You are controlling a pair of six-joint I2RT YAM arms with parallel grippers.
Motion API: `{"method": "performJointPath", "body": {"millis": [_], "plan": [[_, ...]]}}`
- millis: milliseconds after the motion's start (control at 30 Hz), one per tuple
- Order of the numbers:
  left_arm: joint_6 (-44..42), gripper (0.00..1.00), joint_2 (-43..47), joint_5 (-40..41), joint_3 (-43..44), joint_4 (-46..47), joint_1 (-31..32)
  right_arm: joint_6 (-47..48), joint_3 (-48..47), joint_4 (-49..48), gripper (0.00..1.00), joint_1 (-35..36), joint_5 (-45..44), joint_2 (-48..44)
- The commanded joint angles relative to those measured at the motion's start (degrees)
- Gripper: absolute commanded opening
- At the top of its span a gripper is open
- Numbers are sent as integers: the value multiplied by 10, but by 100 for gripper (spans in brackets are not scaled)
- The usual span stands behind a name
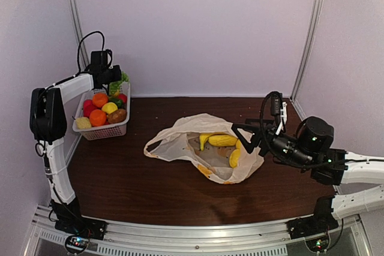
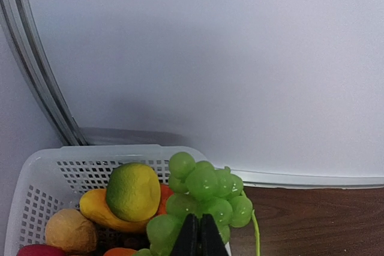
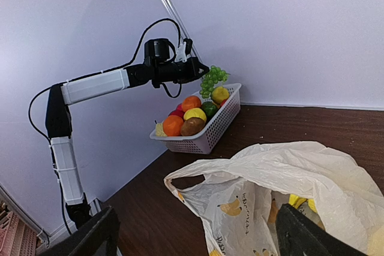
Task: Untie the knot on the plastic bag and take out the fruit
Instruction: Place the fake fruit in the bin.
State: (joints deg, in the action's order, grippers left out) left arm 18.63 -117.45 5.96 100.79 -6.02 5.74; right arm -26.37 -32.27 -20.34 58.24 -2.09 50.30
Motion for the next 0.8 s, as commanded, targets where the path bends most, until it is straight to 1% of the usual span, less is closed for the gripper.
{"method": "performJointPath", "body": {"millis": [0, 433, 500, 567, 667, 767], "plan": [[-32, 0, -17, 36, 30, 4, -11, -8, 1, 3, 91, 0, -15, 1], [-53, 0, -51, 35, 69, -43, -20, -19, 7, 3, 91, 0, -17, -8], [-53, 6, -54, 35, 70, -47, -22, -20, 10, 4, 91, 0, -18, -10], [-53, 18, -56, 25, 71, -51, -23, -23, 12, 6, 91, 0, -20, -14], [-54, 28, -55, 18, 76, -57, -24, -25, 16, 6, 91, 0, -22, -18], [-54, 42, -55, 4, 81, -62, -24, -26, 18, 7, 91, 0, -24, -21]]}}
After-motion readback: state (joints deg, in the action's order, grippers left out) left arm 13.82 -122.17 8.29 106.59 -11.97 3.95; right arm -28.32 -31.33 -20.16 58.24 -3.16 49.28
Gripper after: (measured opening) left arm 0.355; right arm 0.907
